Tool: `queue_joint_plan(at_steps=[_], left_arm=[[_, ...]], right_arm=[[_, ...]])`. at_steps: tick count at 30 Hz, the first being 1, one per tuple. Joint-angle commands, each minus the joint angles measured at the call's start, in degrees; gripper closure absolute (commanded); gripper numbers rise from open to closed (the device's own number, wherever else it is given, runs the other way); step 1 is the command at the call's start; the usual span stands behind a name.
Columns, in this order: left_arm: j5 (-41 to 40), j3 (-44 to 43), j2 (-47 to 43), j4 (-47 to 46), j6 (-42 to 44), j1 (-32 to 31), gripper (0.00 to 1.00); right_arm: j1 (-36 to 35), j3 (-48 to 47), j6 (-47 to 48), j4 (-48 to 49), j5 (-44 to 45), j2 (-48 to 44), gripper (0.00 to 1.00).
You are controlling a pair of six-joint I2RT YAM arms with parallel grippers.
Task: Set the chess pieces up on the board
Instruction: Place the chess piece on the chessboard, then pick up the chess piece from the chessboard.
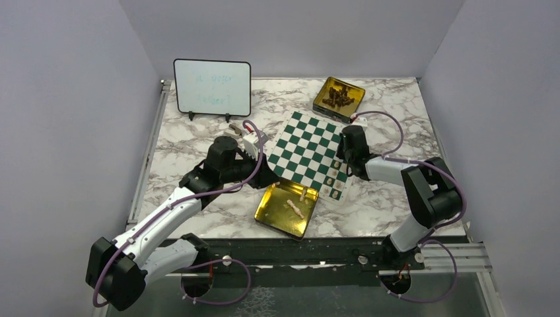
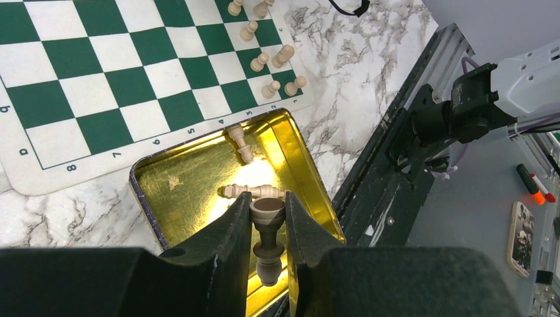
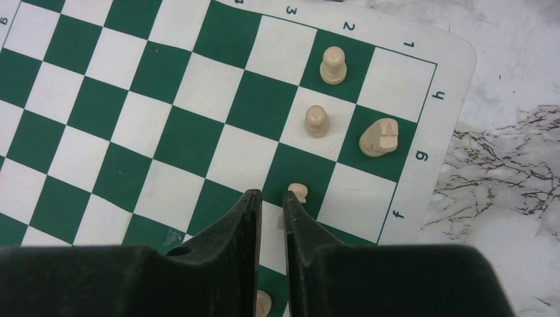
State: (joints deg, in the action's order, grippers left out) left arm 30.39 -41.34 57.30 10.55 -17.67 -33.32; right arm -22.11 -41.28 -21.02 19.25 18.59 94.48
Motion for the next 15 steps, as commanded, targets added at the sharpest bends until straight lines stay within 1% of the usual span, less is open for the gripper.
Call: queue_joint_plan(at_steps=[1, 5, 8, 15], left_arm=[[-0.25, 0.74, -0.96, 0.17, 0.97, 0.38, 0.77], [-0.25, 0.86, -1.20, 0.25, 0.88, 0.42, 0.77], [-0.29, 0.84, -1.37, 0.22, 0.88, 0.36, 0.77], [-0.34, 0.91, -1.46, 0.23, 0.88, 0.36, 0.77]], right_arm=[[0.22, -2.89, -1.04, -7.53, 1.09, -1.01, 0.77], [0.22, -5.00, -0.61, -10.21, 1.80, 0.93, 0.76], [0.37, -7.58, 0.03, -13.40, 2.52, 3.10, 0.74], [1.15, -12.20, 0.28, -17.65, 2.64, 5.85, 0.74]])
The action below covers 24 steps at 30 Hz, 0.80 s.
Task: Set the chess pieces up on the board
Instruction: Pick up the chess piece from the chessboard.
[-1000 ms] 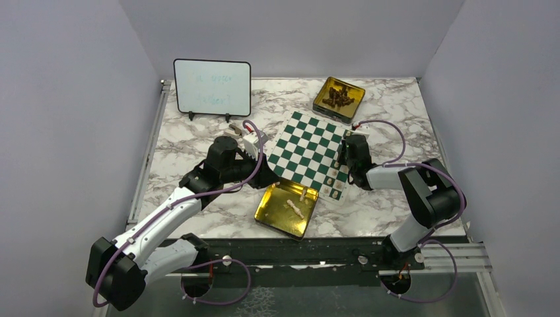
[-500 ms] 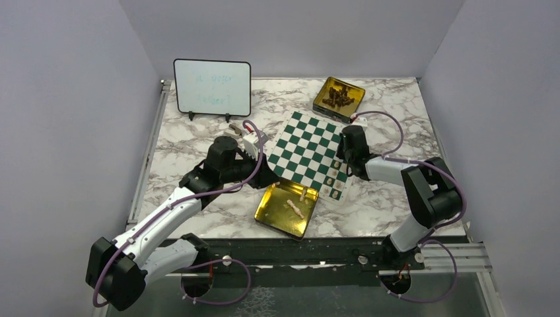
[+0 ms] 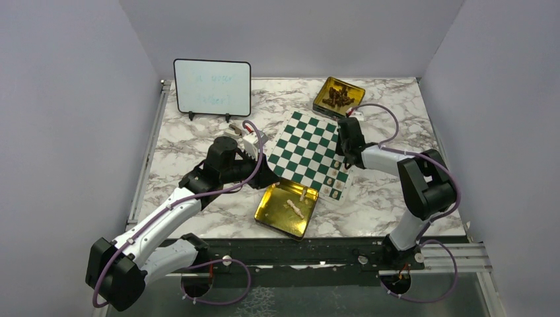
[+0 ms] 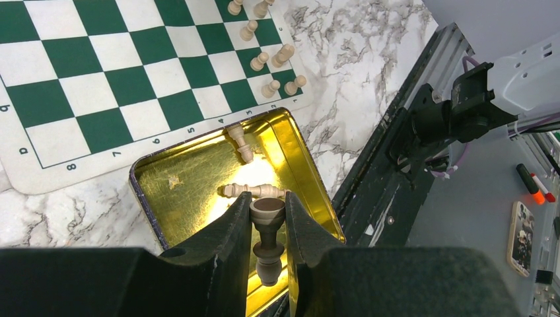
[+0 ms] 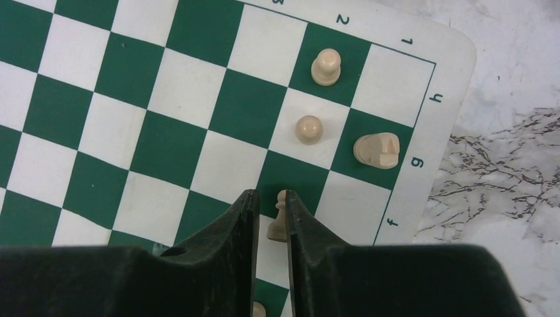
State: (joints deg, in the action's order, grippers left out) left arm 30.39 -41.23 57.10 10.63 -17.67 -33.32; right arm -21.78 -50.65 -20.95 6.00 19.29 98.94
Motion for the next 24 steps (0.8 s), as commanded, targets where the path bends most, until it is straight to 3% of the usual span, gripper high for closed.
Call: queue_joint_plan(at_steps=[1, 24], left_arm=[[-0.33, 0.84, -1.22, 0.17, 0.95, 0.36, 0.77], [-0.58, 0.80, -1.23, 0.34, 1.21, 0.38, 0.77]], right_arm=[[0.93, -3.77, 0.17, -5.47, 2.15, 1.74, 0.74], [1.74, -11.72, 2.69, -14.89, -0.30, 7.66, 0.73]])
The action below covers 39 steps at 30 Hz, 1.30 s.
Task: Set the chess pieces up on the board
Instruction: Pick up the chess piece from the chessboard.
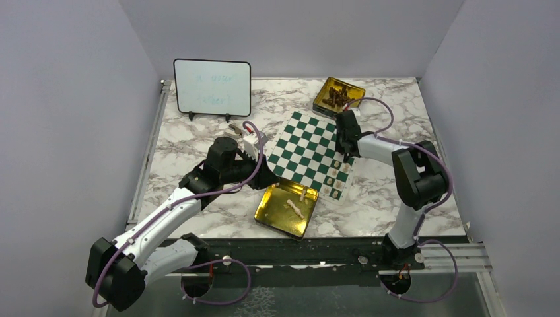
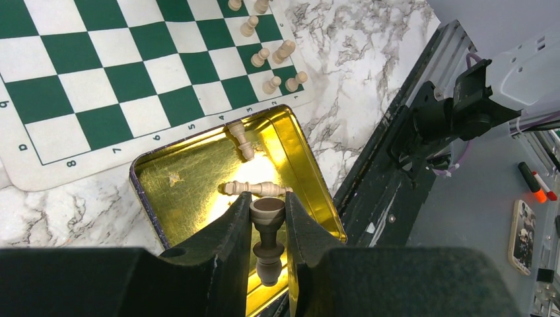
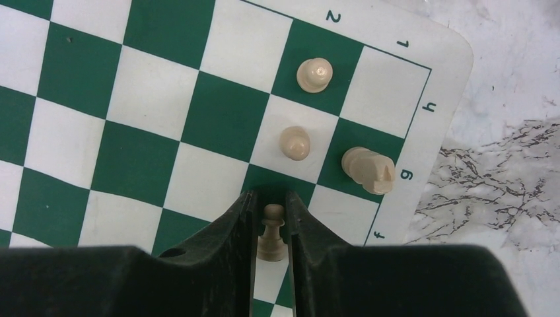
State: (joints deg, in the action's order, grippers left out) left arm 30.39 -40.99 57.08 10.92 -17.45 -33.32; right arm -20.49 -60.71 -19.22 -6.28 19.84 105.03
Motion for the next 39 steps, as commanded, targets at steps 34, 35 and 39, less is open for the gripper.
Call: queue_joint_plan(at_steps=[34, 35, 39], left_arm=[[2.59, -2.33, 9.19, -13.16, -16.25, 0.46, 0.77], [2.76, -2.15, 9.81, -14.76, -17.58, 0.43, 0.77], [4.11, -0.60, 11.98, -22.12, -23.89, 0.38, 0.77]], right_arm=[[0.79, 1.39, -9.03, -0.61, -31.73, -16.74, 0.89], [0.68, 2.83, -10.85, 0.99, -33.69, -18.10, 0.89], [-0.65, 9.14, -17.66, 8.49, -40.30, -23.66, 0.89]])
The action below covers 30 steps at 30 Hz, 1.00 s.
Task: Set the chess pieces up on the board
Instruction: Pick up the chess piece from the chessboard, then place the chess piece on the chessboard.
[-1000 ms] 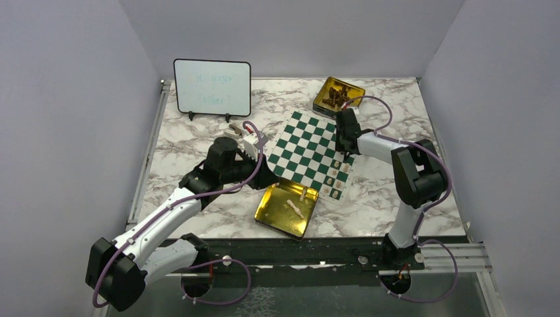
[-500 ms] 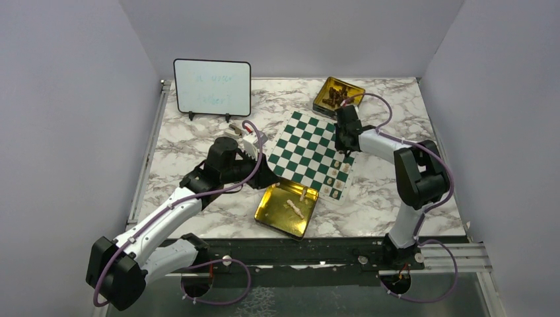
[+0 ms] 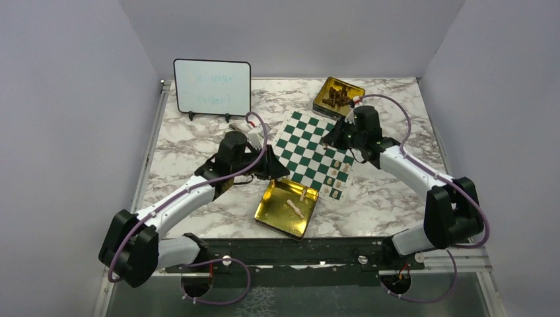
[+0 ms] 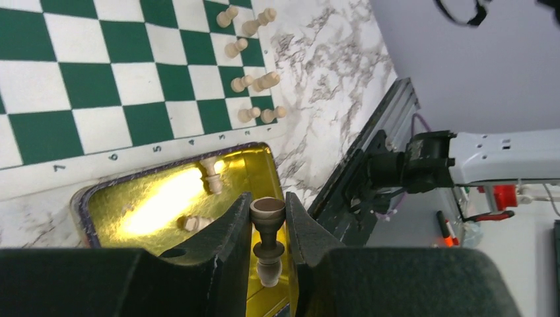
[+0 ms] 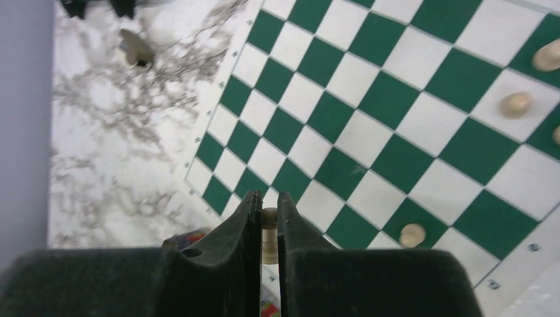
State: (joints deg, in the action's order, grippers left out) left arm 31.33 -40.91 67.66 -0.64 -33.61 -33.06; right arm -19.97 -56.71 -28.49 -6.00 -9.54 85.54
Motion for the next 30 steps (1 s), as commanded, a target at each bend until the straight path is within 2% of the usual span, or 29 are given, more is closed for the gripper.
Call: queue_joint_plan(at_steps=[1, 7, 11, 15, 19, 23, 30], left_arm=[[3.47, -0.27, 1.87, -11.94, -8.83, 0.11, 0.77], [3.68, 2.16, 2.88, -14.55, -10.80, 0.11, 0.77], [3.52, 2.79, 2.10, -14.81, -11.60, 0.17, 0.77], [2.81, 3.71, 1.02, -14.22, -10.71, 0.12, 0.77], [5.09, 4.31, 1.39, -16.42, -11.46, 0.09, 0.77], [5.70, 3.18, 2.19, -17.44, -12.76, -0.48, 0.77], [7.71, -0.46, 4.92, -18.24, -14.94, -3.93, 0.77]], right_arm=[[-1.89, 6.51, -9.85, 9.37, -11.58, -5.28, 0.89], [-7.28, 14.12, -15.36, 15.63, -11.35, -12.70, 0.89], [-9.53, 16.51, -14.34, 16.79, -12.77, -14.71, 0.89], [-10.19, 20.10, -13.73, 19.08, -11.69, -17.43, 0.89], [-10.50, 22.66, -19.07, 24.22, -11.72, -20.25, 0.89], [-11.73, 23.07, -23.97, 27.09, -8.28, -21.72, 0.89], [-12.94, 21.10, -26.79, 28.95, -4.50, -19.11, 0.89]])
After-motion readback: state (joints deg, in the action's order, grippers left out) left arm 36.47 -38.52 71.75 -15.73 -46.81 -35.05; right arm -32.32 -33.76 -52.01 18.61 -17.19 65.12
